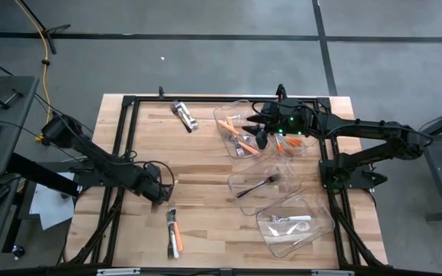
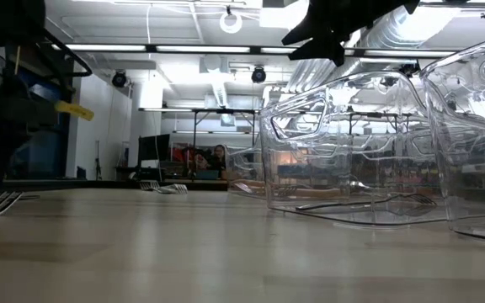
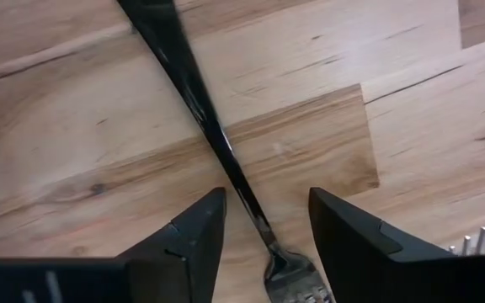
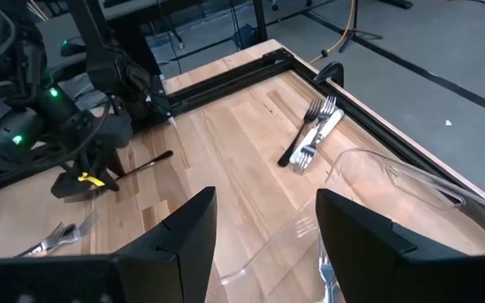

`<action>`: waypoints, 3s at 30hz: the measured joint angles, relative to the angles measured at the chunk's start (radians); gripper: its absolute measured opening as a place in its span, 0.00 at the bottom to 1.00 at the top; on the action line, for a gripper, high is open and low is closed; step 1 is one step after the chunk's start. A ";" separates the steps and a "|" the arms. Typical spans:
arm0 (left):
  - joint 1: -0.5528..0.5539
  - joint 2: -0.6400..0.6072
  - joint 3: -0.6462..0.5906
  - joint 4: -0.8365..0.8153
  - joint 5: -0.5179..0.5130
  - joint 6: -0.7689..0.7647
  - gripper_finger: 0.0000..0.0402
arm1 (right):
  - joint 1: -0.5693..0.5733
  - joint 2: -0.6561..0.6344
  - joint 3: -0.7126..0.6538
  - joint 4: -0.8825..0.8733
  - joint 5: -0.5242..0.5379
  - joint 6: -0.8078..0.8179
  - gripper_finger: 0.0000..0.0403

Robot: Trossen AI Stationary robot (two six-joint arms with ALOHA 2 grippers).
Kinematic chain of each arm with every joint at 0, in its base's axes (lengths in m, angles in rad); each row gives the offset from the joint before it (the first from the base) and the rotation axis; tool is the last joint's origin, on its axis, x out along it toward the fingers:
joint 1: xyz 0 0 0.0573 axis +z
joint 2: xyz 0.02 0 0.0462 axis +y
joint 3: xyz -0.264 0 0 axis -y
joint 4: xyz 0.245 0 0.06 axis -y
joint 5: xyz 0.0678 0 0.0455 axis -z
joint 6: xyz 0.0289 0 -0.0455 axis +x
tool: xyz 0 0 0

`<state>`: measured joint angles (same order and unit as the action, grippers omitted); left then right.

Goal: Sort silverware by color (type)
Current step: Move the white fork from the top

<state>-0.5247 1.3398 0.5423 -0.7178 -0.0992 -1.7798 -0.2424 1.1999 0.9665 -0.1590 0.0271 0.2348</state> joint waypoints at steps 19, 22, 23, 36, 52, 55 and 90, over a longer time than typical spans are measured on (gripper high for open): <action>-0.001 -0.096 -0.010 -0.072 0.001 0.101 0.02 | 0.000 0.000 0.000 -0.033 0.000 0.000 0.47; 0.002 -0.159 -0.010 -0.061 -0.007 0.148 0.01 | 0.000 0.000 0.000 -0.033 0.000 -0.011 0.47; 0.004 -0.188 -0.009 -0.049 -0.007 0.172 0.01 | 0.000 0.000 0.000 -0.033 0.000 -0.012 0.47; 0.234 -0.551 0.101 0.189 -0.331 0.804 0.00 | 0.000 0.000 0.000 -0.023 0.000 -0.002 0.47; 0.639 -0.351 0.102 1.141 0.245 1.412 0.00 | 0.071 0.000 0.000 0.258 -0.029 0.071 0.47; 0.664 -0.310 0.102 1.207 0.267 1.392 0.00 | 0.086 0.000 0.000 0.269 -0.029 0.064 0.47; 0.668 -0.283 0.102 1.224 0.268 1.397 0.00 | 0.092 0.000 0.000 0.260 -0.030 0.000 0.47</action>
<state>0.1429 1.0569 0.6445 0.5060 0.1692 -0.3828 -0.1505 1.1998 0.9665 0.1013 -0.0025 0.2344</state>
